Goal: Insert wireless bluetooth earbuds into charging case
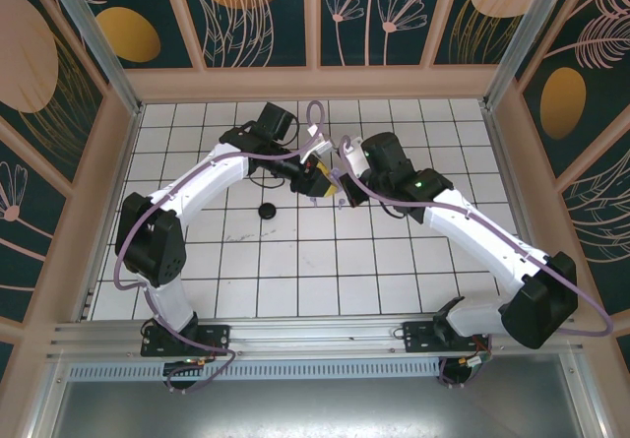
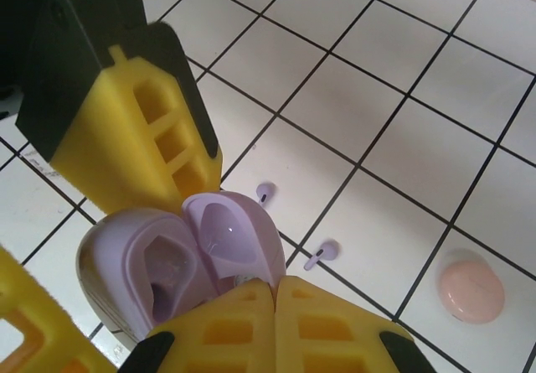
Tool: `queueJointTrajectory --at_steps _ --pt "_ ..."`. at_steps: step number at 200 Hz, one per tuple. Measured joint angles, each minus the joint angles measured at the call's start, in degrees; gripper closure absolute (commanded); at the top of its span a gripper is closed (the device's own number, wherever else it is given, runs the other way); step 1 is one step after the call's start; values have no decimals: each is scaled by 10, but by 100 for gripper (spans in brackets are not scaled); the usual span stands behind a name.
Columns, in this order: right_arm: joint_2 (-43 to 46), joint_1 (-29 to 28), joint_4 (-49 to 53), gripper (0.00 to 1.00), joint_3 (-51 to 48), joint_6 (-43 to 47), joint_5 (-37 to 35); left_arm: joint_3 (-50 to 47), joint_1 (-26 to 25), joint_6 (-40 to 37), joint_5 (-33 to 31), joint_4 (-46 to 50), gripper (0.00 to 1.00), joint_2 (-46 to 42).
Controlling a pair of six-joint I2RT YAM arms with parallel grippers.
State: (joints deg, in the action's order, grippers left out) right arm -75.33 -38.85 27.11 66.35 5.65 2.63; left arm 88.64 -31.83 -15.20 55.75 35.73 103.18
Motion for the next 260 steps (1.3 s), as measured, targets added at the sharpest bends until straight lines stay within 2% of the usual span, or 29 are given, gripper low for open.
queueJointTrajectory --at_steps 22,39,83,123,145,157,197,233,260 --pt "-1 0 -2 100 3 0 0 0 0 0 0 0 57 0" --pt "-3 0 -2 100 5 0 0 0 0 0 3 -1 59 0" --pt "-5 -2 -3 100 8 0 -2 0 1 -2 2 -5 78 0" --pt "-5 -2 -2 100 8 0 -5 -1 1 0 2 -8 90 0" --pt "-5 -2 -2 73 9 -5 -13 -8 1 4 2 -23 98 0" --pt "-5 2 2 61 11 -11 -25 -20 2 9 1 -38 100 -3" --pt "25 29 1 50 13 -41 -9 -122 19 83 -10 -172 100 -49" --pt "105 59 -14 49 -19 -85 18 -229 73 179 -58 -335 100 -145" --pt "98 59 -30 50 -49 -127 23 -289 77 227 -122 -442 100 -214"
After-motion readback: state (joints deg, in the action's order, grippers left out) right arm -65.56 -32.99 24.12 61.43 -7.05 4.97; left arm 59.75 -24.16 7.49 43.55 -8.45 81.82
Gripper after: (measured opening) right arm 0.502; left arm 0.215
